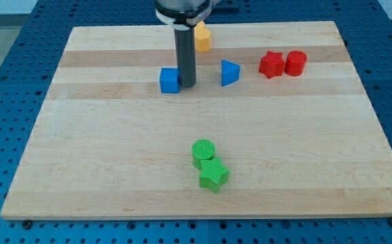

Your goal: Place the blue cube to the center left

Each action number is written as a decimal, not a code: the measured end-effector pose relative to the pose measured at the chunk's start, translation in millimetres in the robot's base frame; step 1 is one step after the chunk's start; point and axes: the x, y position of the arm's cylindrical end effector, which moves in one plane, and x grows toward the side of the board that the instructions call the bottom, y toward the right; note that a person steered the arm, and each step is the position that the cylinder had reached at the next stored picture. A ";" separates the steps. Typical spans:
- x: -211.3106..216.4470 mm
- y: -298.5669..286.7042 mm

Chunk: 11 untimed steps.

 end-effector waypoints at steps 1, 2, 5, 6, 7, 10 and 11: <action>0.0 -21.6; -3.8 -38.5; -19.7 -62.7; -2.9 -78.8; 15.5 -102.4; 52.2 -127.3; 59.7 -145.3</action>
